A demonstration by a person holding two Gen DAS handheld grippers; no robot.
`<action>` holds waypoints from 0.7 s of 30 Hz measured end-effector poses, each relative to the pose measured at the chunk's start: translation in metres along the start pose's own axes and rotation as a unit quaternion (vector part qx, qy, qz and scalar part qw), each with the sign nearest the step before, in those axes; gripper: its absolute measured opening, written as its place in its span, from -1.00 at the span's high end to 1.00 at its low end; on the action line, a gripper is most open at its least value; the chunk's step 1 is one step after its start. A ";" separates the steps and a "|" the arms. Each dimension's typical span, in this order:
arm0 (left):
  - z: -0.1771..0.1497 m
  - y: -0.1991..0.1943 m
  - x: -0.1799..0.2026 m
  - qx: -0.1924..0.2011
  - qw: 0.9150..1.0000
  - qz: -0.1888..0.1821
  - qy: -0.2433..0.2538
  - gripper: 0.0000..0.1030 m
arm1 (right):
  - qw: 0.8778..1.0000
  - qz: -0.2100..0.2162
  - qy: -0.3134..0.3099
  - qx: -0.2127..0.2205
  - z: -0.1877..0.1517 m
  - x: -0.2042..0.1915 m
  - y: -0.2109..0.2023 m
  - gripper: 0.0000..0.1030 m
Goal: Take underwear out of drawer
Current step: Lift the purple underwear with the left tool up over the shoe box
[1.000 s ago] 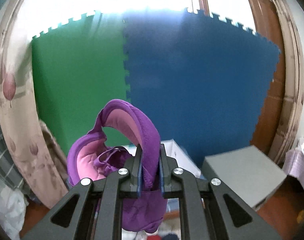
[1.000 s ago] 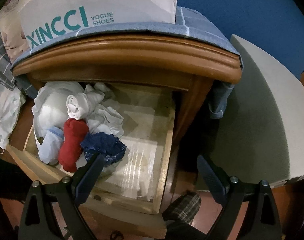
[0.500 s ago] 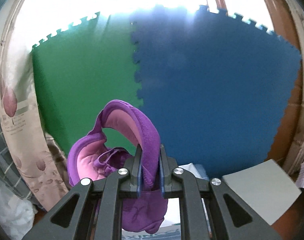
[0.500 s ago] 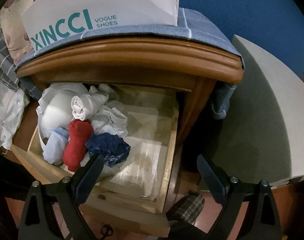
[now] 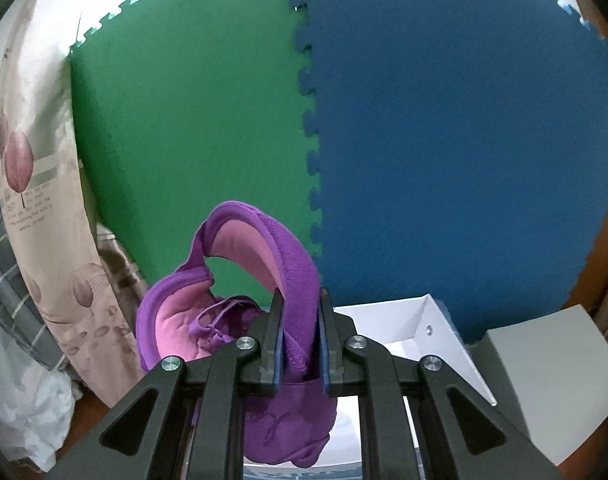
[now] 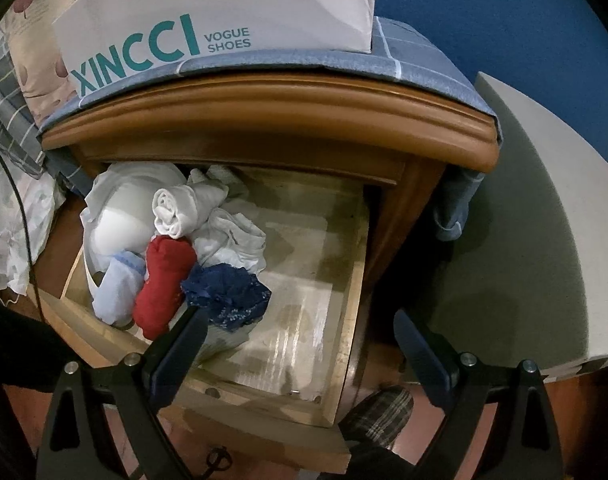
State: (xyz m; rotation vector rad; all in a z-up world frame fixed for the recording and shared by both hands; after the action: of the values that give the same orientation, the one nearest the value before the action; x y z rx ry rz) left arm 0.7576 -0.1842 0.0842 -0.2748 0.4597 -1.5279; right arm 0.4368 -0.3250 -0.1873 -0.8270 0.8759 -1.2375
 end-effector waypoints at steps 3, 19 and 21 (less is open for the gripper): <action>-0.005 0.001 -0.011 -0.006 1.000 0.006 0.002 0.78 | 1.000 0.003 -0.002 0.000 0.000 -0.003 0.000 -0.87; -0.039 0.031 -0.037 -0.051 0.998 0.013 0.018 0.77 | 1.000 0.010 -0.019 -0.016 -0.006 -0.014 0.007 -0.87; -0.042 0.033 -0.040 -0.055 0.998 0.014 0.023 0.77 | 1.000 0.011 -0.021 -0.018 -0.006 -0.015 0.008 -0.87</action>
State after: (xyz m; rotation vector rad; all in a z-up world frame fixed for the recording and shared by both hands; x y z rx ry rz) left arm 0.7690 -0.1387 0.0362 -0.3188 0.5830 -1.4852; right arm 0.4328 -0.3089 -0.1958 -0.8681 0.8729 -1.1846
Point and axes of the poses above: each gripper's, at about its wrist camera, not at the fingertips, and y roughly the way its jaws point, x to its right, z to its top, the point moved 9 cm from there along y, roughly the way its jaws point, and after that the axes turned 8 degrees about y, right-handed, at the moved point
